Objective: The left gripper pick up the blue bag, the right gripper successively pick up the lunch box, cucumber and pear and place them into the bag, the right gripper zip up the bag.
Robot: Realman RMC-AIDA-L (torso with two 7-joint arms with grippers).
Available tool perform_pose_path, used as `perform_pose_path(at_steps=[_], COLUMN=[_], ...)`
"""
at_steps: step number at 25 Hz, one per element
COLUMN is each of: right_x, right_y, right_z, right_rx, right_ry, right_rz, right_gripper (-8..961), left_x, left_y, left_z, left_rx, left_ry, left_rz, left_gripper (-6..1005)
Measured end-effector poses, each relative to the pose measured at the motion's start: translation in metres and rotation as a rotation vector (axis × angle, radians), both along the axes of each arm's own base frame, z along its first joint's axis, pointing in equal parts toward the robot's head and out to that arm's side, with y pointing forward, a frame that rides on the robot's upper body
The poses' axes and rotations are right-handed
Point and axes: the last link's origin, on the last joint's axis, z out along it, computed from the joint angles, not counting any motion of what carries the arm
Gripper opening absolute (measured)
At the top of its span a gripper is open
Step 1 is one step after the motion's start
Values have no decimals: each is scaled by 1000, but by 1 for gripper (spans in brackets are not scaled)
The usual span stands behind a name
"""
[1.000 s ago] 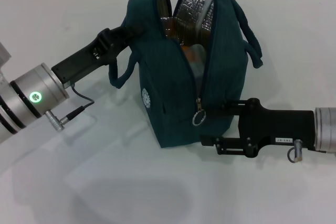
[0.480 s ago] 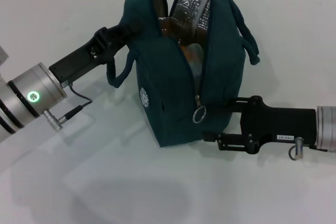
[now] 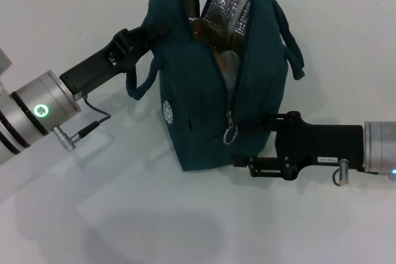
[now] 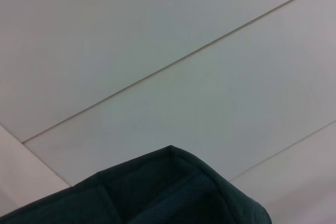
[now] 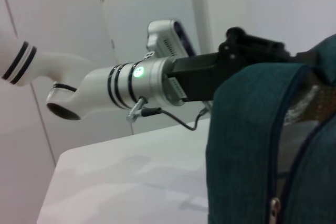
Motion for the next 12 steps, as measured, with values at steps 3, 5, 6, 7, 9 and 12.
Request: perform_pose_path(at_steps=[3,5,6,7,9,12], right_x=[-5,-10,-12,-13,-15,-16], right_y=[0,-1,-1,-2,-4,-5], right_z=[-5,-9,-10,-12,-15,-18], right_rx=[-13,-23,-26,-33,-41,-48], right_ry=[-5,1,4,2,-5,-7], right_rz=[14,22,24,32,42,45], right_gripper=[644,644,644,644,644,644], left_x=[1,1,1,1,1,0], left_y=[0,0,0,0,0,0], left_z=[0,0,0,0,0,0], left_rx=[0,0,0,0,0,0], left_ry=[0,0,0,0,0,0], left_rz=[-2,-2,-2,-2,-2,0], left_gripper=[46,47,47,47,47,47])
